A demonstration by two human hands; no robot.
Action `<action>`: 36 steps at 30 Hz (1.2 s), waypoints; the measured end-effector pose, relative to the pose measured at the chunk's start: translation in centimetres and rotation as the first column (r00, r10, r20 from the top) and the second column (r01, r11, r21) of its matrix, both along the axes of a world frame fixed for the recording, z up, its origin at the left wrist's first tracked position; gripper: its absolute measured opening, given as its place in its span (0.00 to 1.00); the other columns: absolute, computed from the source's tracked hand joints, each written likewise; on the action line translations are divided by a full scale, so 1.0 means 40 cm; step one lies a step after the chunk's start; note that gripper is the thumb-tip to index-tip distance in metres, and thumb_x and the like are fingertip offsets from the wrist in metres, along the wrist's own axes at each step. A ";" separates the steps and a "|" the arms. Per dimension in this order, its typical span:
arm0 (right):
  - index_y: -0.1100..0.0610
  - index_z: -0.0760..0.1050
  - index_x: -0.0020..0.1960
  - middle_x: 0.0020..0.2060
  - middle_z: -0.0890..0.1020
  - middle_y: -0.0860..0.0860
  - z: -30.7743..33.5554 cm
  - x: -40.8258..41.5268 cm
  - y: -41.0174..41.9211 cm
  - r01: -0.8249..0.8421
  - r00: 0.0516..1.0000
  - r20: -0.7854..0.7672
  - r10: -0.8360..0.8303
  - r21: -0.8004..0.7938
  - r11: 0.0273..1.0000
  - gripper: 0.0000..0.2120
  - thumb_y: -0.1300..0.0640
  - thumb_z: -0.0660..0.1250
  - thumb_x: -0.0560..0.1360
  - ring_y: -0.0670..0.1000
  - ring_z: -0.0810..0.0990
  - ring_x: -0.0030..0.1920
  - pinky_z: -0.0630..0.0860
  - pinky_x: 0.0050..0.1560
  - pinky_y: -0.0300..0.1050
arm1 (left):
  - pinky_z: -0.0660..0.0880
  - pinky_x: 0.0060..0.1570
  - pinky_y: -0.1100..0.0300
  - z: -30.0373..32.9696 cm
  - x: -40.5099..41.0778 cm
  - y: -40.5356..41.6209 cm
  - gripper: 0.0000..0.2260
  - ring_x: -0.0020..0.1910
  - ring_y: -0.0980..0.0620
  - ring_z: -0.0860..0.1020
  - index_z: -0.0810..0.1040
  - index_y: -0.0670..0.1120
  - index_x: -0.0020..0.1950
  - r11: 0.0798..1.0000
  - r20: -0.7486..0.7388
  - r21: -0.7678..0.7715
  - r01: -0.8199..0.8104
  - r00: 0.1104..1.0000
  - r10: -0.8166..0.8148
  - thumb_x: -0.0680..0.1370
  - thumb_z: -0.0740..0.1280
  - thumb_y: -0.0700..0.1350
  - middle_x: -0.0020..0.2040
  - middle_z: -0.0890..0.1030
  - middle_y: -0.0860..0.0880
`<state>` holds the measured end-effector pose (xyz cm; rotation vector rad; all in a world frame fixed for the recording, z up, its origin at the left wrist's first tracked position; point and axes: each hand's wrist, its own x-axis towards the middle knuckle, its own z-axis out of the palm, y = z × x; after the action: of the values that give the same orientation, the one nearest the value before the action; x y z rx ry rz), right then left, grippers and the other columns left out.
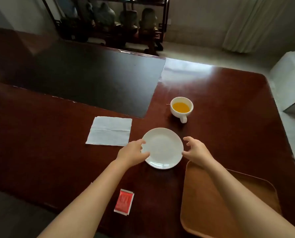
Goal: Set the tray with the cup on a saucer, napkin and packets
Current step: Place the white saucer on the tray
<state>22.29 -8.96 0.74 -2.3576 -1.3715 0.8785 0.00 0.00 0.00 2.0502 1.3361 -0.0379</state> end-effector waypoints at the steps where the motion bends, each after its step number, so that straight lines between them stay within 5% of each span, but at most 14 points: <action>1: 0.53 0.66 0.68 0.58 0.76 0.57 -0.011 -0.002 0.016 0.030 1.000 -0.009 -0.030 -0.005 1.000 0.29 0.57 0.70 0.69 0.54 0.78 0.49 0.76 0.49 0.48 | 0.75 0.51 0.53 -0.011 -0.001 0.023 0.25 0.55 0.48 0.77 0.68 0.51 0.67 1.000 -0.009 -0.001 -0.022 1.000 0.022 0.72 0.66 0.54 0.60 0.78 0.48; 7: 0.52 0.60 0.71 0.60 0.73 0.60 -0.072 0.014 0.077 0.147 0.987 -0.053 -0.149 -0.050 0.988 0.35 0.60 0.70 0.68 0.55 0.77 0.49 0.75 0.45 0.46 | 0.74 0.53 0.54 -0.088 0.017 0.112 0.31 0.58 0.47 0.76 0.61 0.49 0.72 0.981 0.000 -0.153 -0.117 0.993 0.118 0.73 0.68 0.52 0.63 0.76 0.44; 14: 0.54 0.67 0.68 0.51 0.76 0.56 -0.133 0.024 0.090 0.265 0.934 -0.230 -0.275 -0.076 0.961 0.27 0.64 0.66 0.69 0.56 0.78 0.48 0.82 0.38 0.48 | 0.80 0.36 0.58 -0.129 0.040 0.137 0.18 0.45 0.49 0.79 0.72 0.44 0.63 0.913 0.150 -0.353 -0.205 0.951 0.271 0.74 0.67 0.40 0.44 0.76 0.50; 21: 0.52 0.73 0.63 0.45 0.80 0.51 -0.153 0.023 0.061 0.344 0.871 -0.379 -0.313 0.016 0.939 0.22 0.66 0.67 0.71 0.52 0.81 0.43 0.83 0.36 0.46 | 0.77 0.28 0.68 -0.141 0.024 0.115 0.18 0.41 0.54 0.80 0.77 0.47 0.59 0.875 0.304 -0.424 -0.234 0.873 0.382 0.74 0.63 0.32 0.44 0.80 0.47; 30: 0.49 0.75 0.61 0.42 0.83 0.52 -0.059 0.068 -0.039 0.468 0.742 -0.574 -0.346 0.074 0.880 0.25 0.71 0.65 0.70 0.50 0.83 0.43 0.81 0.33 0.42 | 0.79 0.32 0.66 -0.054 0.056 0.049 0.17 0.43 0.56 0.82 0.78 0.52 0.58 0.861 0.443 -0.458 -0.219 0.784 0.435 0.73 0.69 0.36 0.45 0.83 0.52; 36: 0.49 0.75 0.59 0.42 0.82 0.52 -0.002 0.113 -0.189 0.530 0.744 -0.554 -0.373 0.150 0.835 0.22 0.69 0.68 0.71 0.52 0.82 0.43 0.82 0.35 0.43 | 0.79 0.34 0.65 -0.014 0.126 -0.061 0.16 0.42 0.58 0.83 0.79 0.52 0.57 0.873 0.500 -0.463 -0.151 0.769 0.398 0.74 0.68 0.34 0.46 0.83 0.52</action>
<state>26.82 -16.54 0.65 -1.9000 -0.6122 0.9587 5.05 -2.44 -0.55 1.3331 1.1043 0.3986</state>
